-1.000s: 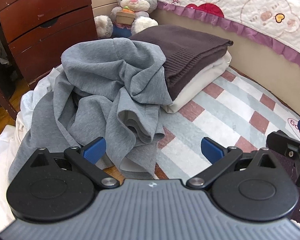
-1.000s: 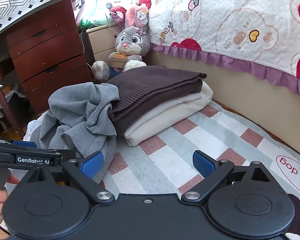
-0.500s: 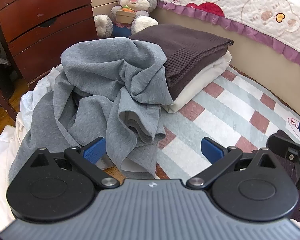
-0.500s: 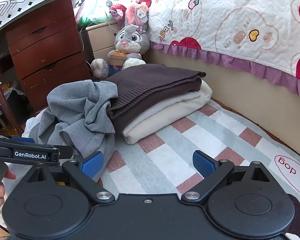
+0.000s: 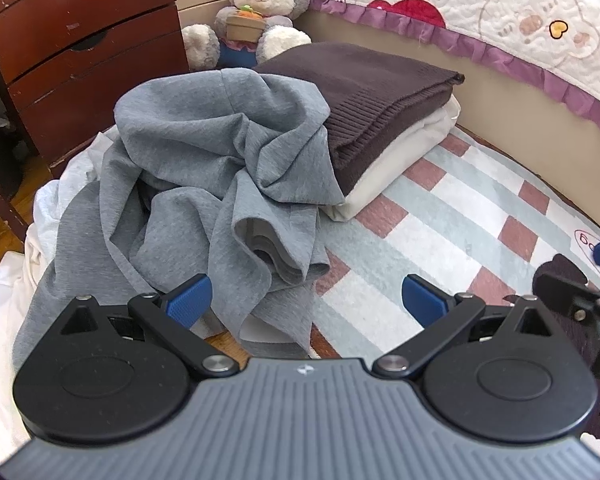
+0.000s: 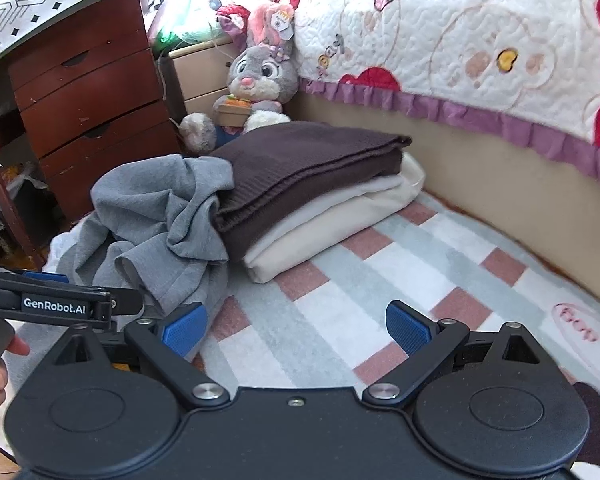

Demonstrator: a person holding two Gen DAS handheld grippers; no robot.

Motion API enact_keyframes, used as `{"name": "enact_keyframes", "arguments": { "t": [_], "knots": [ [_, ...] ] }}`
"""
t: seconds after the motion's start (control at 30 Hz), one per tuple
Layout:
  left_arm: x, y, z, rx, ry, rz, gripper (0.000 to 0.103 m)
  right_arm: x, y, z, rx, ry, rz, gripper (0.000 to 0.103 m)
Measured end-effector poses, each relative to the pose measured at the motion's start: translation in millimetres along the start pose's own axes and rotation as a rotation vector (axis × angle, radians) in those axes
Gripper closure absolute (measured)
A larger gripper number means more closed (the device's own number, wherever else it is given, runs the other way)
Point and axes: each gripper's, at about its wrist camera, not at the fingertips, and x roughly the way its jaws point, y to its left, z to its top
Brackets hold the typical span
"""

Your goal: Fold clothes

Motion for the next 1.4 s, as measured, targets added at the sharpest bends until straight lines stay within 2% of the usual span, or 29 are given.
{"name": "enact_keyframes", "arguments": {
  "t": [0.1, 0.23, 0.37, 0.47, 0.5, 0.6, 0.73, 0.8, 0.9, 1.03, 1.1, 1.17, 1.2, 1.23, 1.27, 1.3, 1.33, 1.4],
  "knots": [
    [9.7, 4.3, -1.8, -0.006, -0.004, 0.006, 0.000, 26.7, -14.1, -14.9, 0.122, 0.037, 0.088, 0.004],
    [28.0, 26.0, -1.7, -0.079, -0.003, 0.008, 0.003, 61.0, -25.0, -29.0, 0.297, 0.079, 0.233, 0.004],
    [38.7, 52.3, -3.3, -0.163, -0.036, 0.010, 0.004, 84.0, -7.8, -17.1, 0.348, 0.057, 0.370, 0.004],
    [46.0, 72.5, -4.7, -0.229, -0.066, 0.017, 0.012, 104.6, 6.0, -4.0, 0.357, 0.105, 0.422, 0.004],
    [48.4, 79.3, -5.1, -0.251, -0.076, 0.019, 0.014, 113.5, 7.7, -3.0, 0.372, 0.150, 0.436, 0.004],
    [53.7, 113.2, -9.4, -0.408, -0.106, 0.010, 0.013, 146.0, 19.3, 4.4, 0.414, 0.217, 0.501, 0.004],
    [66.8, 152.1, -17.1, -0.577, -0.095, 0.130, 0.013, 194.1, 32.2, 7.4, 0.473, 0.302, 0.525, 0.004],
    [75.7, 167.5, -21.0, -0.618, -0.077, 0.181, 0.012, 213.2, 40.8, 8.5, 0.466, 0.322, 0.500, 0.004],
    [84.4, 184.3, -26.9, -0.660, -0.091, 0.256, 0.011, 237.6, 54.0, 7.9, 0.446, 0.334, 0.438, 0.004],
    [93.5, 197.2, -28.3, -0.665, -0.189, 0.293, 0.010, 259.5, 62.8, 0.5, 0.496, 0.324, 0.432, 0.004],
    [107.8, 202.4, -23.0, -0.647, -0.229, 0.261, 0.010, 265.2, 63.0, -3.9, 0.557, 0.281, 0.445, 0.003],
    [129.6, 209.5, -13.1, -0.625, -0.189, 0.259, 0.010, 270.7, 65.7, -7.7, 0.606, 0.273, 0.450, 0.006],
    [141.6, 213.8, -9.6, -0.624, -0.133, 0.235, 0.016, 269.7, 68.2, -7.7, 0.611, 0.270, 0.456, 0.019],
    [153.6, 218.0, -6.1, -0.622, -0.076, 0.211, 0.026, 268.5, 70.7, -7.6, 0.616, 0.265, 0.461, 0.037],
    [166.0, 222.0, -4.8, -0.620, -0.012, 0.127, 0.070, 265.9, 73.3, -6.4, 0.616, 0.270, 0.473, 0.043],
    [167.5, 222.6, -4.9, -0.613, 0.007, 0.076, 0.080, 262.4, 74.9, -5.5, 0.620, 0.273, 0.490, 0.052],
    [168.9, 223.2, -4.9, -0.606, 0.026, 0.025, 0.080, 257.6, 76.1, -4.5, 0.627, 0.279, 0.519, 0.060],
    [171.5, 224.3, -5.1, -0.591, 0.062, -0.077, 0.080, 248.6, 76.7, -4.4, 0.651, 0.291, 0.570, 0.063]
  ]
}}
